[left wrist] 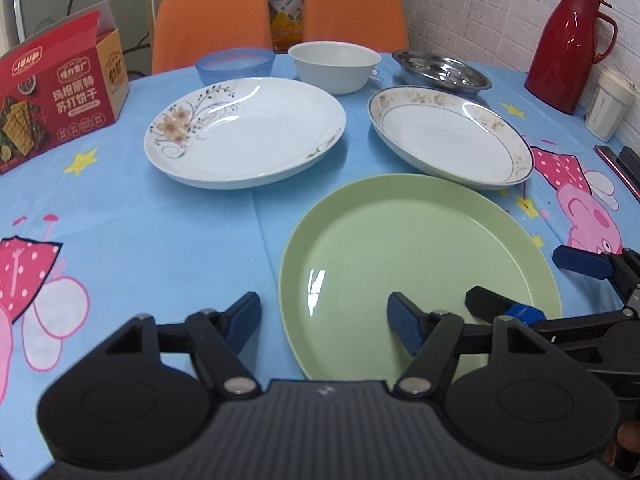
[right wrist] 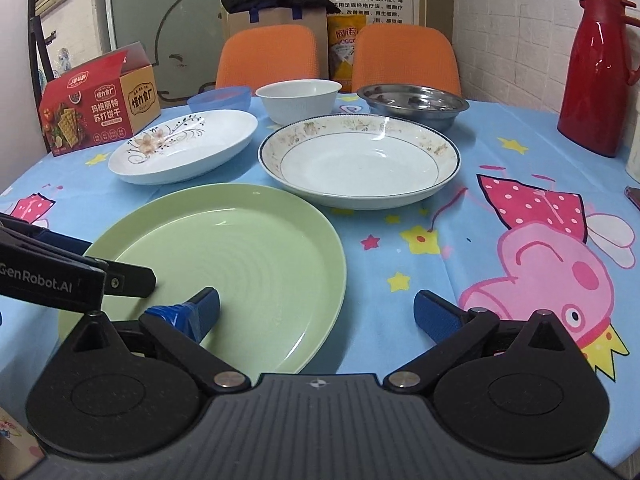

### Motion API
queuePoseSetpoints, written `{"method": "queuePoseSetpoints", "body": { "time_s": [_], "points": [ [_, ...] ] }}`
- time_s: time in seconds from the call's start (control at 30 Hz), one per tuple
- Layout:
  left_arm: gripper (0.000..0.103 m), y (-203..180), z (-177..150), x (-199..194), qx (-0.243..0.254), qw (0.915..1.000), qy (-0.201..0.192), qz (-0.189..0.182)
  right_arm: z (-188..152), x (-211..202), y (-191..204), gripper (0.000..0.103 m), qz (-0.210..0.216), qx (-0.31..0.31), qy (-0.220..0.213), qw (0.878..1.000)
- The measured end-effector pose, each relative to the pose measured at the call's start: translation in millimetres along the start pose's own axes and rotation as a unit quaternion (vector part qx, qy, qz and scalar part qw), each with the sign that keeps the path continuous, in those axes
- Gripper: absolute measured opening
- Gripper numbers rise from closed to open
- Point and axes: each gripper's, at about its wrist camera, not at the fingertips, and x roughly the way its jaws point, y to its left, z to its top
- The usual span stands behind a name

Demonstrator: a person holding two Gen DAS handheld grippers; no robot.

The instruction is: Organize plates and bowls

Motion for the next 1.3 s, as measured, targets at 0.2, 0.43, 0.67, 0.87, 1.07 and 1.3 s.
{"method": "queuePoseSetpoints", "body": {
  "time_s": [0.2,0.43,0.67,0.87,1.07,1.3],
  "points": [
    [0.052,-5.3,-0.3,-1.4,-0.002,1.0,-0.006,0.005,-2.9,0.6,30.4,0.089,0.034,-0.034,-0.015,0.999],
    [0.048,-0.8,6.9,-11.8,-0.019,0.9996,-0.015,0.013,9.7,-4.3,39.1,0.088,0.023,-0.025,-0.008,0.999],
    [0.048,27.9,10.0,-30.4,-0.043,0.9976,-0.022,0.049,20.3,-8.5,66.9,0.089,0.044,-0.026,-0.014,0.999],
    [0.048,66.6,-4.3,-48.6,-0.074,0.9932,-0.011,0.09,21.7,-3.2,105.4,0.09,0.093,-0.037,-0.004,0.995],
    [0.048,93.0,-14.0,-39.1,-0.092,0.9911,0.003,0.096,18.0,9.4,130.3,0.09,0.116,-0.05,0.016,0.992],
    [0.049,83.9,-10.8,-23.4,-0.073,0.9932,-0.011,0.09,18.7,20.6,126.6,0.09,0.086,-0.058,0.027,0.994]
  ]
}}
